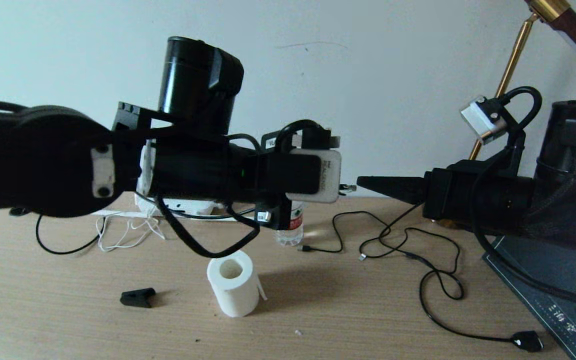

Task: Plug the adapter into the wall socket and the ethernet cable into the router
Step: Hand it to the other hand

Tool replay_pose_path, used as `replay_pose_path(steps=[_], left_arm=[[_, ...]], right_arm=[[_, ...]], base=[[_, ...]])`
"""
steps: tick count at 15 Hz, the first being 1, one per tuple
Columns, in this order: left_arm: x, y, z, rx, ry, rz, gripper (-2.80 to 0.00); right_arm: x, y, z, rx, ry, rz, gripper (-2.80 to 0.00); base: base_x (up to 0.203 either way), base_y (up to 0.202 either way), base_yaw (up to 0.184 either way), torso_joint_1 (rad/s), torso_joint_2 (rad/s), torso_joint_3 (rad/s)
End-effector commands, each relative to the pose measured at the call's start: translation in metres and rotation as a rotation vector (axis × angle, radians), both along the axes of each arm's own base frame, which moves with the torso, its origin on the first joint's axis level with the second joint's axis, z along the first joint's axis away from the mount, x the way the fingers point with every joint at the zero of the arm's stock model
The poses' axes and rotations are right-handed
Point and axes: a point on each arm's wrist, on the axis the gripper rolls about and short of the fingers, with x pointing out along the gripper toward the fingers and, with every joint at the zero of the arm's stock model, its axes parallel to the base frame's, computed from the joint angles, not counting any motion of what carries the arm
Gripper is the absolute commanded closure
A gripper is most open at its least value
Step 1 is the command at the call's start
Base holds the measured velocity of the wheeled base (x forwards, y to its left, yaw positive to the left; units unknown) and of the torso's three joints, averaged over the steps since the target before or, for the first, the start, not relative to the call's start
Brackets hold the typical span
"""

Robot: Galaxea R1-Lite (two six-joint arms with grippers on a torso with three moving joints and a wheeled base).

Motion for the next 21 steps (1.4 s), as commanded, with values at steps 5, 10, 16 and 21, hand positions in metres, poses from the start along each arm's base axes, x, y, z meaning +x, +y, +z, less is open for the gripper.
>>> replay_pose_path(steps=[5, 10, 16, 21], left_arm=[[0.006, -0.017, -0.01, 0.021, 0.011, -0.017, 0.0], [0.006, -0.018, -0.008, 0.016, 0.006, -0.018, 0.0], [0.006, -0.017, -0.005, 0.0, -0.01, -0.017, 0.0], [0.001, -0.02, -0.005, 0.001, -0.009, -0.032, 0.0]], right_arm=[[-0.001, 0.0, 0.0, 0.004, 0.0, 0.0, -2.8], [-0.002, 0.0, 0.0, 0.006, 0.005, -0.011, -2.8], [-0.006, 0.007, -0.009, 0.043, -0.016, 0.02, -2.8], [-0.005, 0.009, -0.01, 0.043, -0.01, 0.025, -2.8]], base=[[0.0, 0.0, 0.0, 0.0, 0.0, 0.0], [0.0, 0.0, 0.0, 0.0, 0.0, 0.0], [0.0, 0.0, 0.0, 0.0, 0.0, 0.0], [0.0, 0.0, 0.0, 0.0, 0.0, 0.0]])
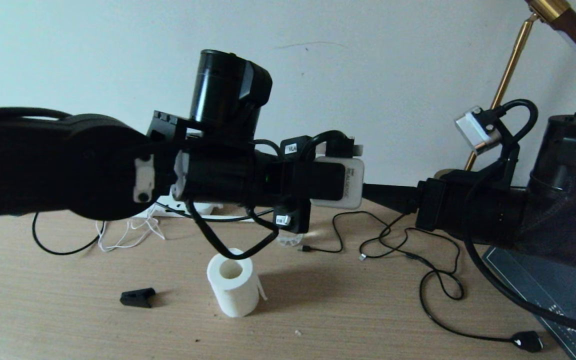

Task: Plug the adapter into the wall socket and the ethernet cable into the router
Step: Hand it to the other hand

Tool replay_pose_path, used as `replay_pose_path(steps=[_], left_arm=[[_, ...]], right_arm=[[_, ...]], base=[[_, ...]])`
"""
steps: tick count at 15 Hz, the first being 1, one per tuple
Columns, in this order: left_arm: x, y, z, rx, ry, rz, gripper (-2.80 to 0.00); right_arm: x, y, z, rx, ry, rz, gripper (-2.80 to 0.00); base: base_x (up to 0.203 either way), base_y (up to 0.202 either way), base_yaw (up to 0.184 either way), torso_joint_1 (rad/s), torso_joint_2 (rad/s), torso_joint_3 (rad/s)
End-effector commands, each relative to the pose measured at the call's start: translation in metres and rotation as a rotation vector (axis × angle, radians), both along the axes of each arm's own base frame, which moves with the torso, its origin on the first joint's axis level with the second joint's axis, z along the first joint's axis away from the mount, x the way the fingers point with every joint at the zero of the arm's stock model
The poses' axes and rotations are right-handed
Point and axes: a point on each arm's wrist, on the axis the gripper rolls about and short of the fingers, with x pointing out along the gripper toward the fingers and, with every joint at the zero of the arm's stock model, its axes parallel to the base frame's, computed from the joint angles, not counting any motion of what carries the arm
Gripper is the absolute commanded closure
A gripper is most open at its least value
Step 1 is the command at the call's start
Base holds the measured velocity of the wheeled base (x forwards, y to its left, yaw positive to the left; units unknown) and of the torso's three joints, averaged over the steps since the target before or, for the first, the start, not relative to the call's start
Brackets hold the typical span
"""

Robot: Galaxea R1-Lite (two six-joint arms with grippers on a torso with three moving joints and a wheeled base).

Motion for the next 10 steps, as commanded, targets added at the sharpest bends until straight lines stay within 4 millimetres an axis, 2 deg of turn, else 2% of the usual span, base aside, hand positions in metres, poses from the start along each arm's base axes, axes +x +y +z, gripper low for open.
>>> replay_pose_path(steps=[1, 6, 7, 10], left_arm=[[-0.0025, -0.0003, 0.002, -0.001, -0.009, -0.01, 0.0], [-0.0067, -0.0039, 0.0026, -0.002, -0.01, -0.025, 0.0], [-0.0071, -0.0043, 0.0026, -0.002, -0.01, -0.027, 0.0], [-0.0078, -0.0051, 0.0025, -0.002, -0.01, -0.03, 0.0]], right_arm=[[0.0003, 0.001, 0.0001, 0.003, 0.0, 0.004, -2.8], [0.0027, 0.0024, -0.0036, -0.003, 0.01, 0.006, -2.8], [0.002, 0.0036, -0.0034, -0.002, 0.01, 0.011, 0.0], [0.0015, 0.0036, -0.003, -0.001, 0.009, 0.01, 0.0]], base=[[0.0, 0.0, 0.0, 0.0, 0.0, 0.0], [0.0, 0.0, 0.0, 0.0, 0.0, 0.0], [0.0, 0.0, 0.0, 0.0, 0.0, 0.0], [0.0, 0.0, 0.0, 0.0, 0.0, 0.0]])
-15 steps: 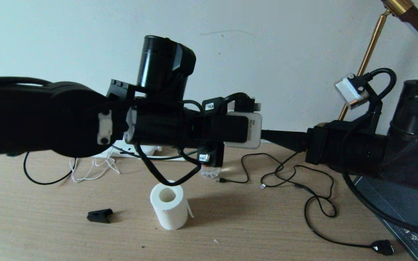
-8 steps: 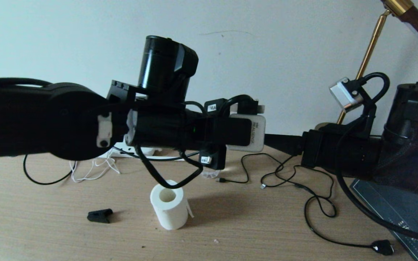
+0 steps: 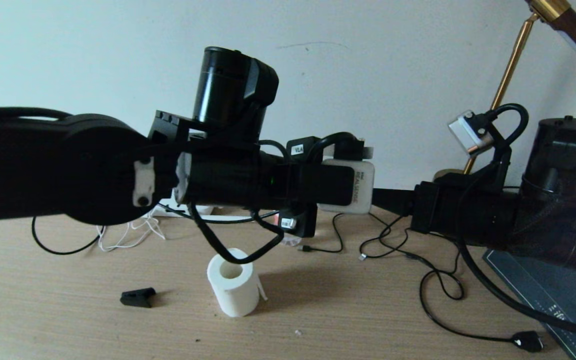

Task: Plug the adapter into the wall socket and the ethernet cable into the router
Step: Hand it to the other hand

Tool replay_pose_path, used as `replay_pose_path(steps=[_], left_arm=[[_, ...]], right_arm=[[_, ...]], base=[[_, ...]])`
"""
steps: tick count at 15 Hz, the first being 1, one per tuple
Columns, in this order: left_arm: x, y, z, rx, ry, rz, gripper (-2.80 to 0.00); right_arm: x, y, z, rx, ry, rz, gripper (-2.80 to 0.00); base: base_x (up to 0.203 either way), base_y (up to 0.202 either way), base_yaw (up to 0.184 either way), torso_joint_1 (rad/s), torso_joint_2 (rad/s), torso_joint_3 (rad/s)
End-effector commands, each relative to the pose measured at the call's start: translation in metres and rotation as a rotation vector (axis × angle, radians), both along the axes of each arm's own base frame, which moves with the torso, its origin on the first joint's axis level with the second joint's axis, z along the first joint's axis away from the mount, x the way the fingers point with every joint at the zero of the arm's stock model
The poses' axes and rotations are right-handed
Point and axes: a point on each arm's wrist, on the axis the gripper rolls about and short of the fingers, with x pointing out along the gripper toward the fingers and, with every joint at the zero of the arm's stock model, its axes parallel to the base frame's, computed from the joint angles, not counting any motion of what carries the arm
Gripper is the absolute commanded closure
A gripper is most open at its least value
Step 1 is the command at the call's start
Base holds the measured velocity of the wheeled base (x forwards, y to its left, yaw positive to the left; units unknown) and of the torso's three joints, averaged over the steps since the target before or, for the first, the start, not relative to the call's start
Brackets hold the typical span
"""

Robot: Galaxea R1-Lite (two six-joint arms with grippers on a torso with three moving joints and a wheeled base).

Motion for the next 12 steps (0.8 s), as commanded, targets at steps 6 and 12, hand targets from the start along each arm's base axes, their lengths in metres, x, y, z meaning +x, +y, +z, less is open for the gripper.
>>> replay_pose_path(steps=[6, 12], left_arm=[[0.0004, -0.0012, -0.0017, 0.007, -0.002, -0.004, 0.0], [0.0022, -0.003, -0.0026, -0.009, -0.016, -0.005, -2.8]], right_arm=[[-0.0025, 0.0018, 0.0012, 0.006, -0.005, 0.013, 0.0], [-0.0031, 0.004, 0.0003, 0.012, 0.009, 0.021, 0.0]], base=[[0.0, 0.0, 0.0, 0.0, 0.0, 0.0], [0.0, 0.0, 0.0, 0.0, 0.0, 0.0]])
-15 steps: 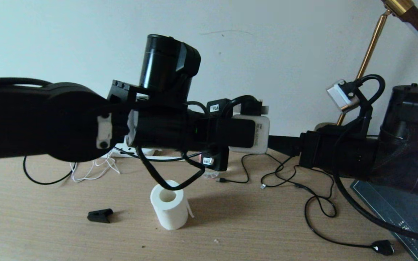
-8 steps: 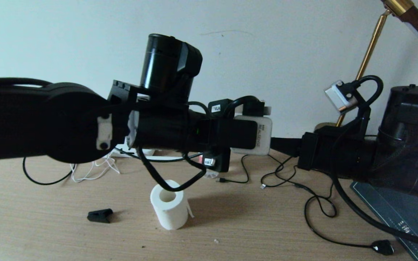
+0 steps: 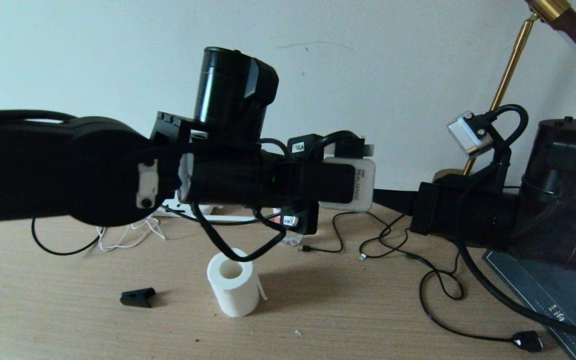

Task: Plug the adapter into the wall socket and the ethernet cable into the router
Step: Hand it to the other hand

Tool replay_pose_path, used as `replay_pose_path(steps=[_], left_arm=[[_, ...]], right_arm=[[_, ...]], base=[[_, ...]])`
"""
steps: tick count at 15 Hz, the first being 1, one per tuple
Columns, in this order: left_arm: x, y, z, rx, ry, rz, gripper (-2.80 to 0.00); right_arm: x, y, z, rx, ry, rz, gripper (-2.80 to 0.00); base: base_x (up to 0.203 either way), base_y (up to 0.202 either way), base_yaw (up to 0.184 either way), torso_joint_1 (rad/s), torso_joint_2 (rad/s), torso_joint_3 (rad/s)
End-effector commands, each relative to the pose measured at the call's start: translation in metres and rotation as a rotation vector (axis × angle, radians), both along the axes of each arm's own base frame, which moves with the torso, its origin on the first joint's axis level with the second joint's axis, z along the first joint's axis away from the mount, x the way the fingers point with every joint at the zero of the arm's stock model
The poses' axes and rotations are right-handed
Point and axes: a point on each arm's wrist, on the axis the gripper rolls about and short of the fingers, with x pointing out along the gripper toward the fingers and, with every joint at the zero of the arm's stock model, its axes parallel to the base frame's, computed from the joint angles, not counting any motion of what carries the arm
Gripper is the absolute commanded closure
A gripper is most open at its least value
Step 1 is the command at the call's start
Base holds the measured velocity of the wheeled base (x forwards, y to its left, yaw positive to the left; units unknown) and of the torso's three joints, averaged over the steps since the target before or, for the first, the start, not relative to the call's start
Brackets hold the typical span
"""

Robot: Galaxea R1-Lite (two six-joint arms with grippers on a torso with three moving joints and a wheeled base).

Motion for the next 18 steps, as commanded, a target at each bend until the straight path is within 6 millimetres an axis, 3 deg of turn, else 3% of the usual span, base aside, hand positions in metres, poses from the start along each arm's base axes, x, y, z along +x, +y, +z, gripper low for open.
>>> replay_pose_path(steps=[1, 4, 6, 10, 13, 15, 18], left_arm=[[0.0, 0.0, -0.001, 0.006, -0.003, -0.004, -2.8], [-0.008, 0.015, 0.006, -0.021, -0.024, 0.012, -2.8], [-0.008, 0.046, 0.011, -0.046, -0.044, 0.069, -2.8], [0.015, 0.094, 0.03, -0.186, -0.191, 0.099, -2.8], [0.02, 0.096, 0.03, -0.264, -0.292, 0.004, -2.8], [0.019, 0.097, 0.02, -0.265, -0.28, -0.039, -2.8], [0.026, 0.122, 0.019, -0.268, -0.289, -0.064, -2.8]], right_arm=[[0.0, 0.001, 0.001, 0.01, 0.004, 0.005, 0.0], [0.001, 0.0, 0.005, 0.053, 0.043, -0.007, 0.0], [0.004, 0.001, 0.011, 0.113, 0.09, -0.019, 0.0], [0.011, 0.005, 0.048, 0.233, 0.232, -0.036, 0.0], [0.021, 0.011, 0.082, 0.357, 0.454, -0.061, 0.0], [0.028, 0.016, 0.092, 0.392, 0.589, -0.083, 0.0], [0.042, 0.028, 0.096, 0.407, 0.751, 0.016, 0.0]], base=[[0.0, 0.0, 0.0, 0.0, 0.0, 0.0], [0.0, 0.0, 0.0, 0.0, 0.0, 0.0], [0.0, 0.0, 0.0, 0.0, 0.0, 0.0], [0.0, 0.0, 0.0, 0.0, 0.0, 0.0], [0.0, 0.0, 0.0, 0.0, 0.0, 0.0], [0.0, 0.0, 0.0, 0.0, 0.0, 0.0], [0.0, 0.0, 0.0, 0.0, 0.0, 0.0]])
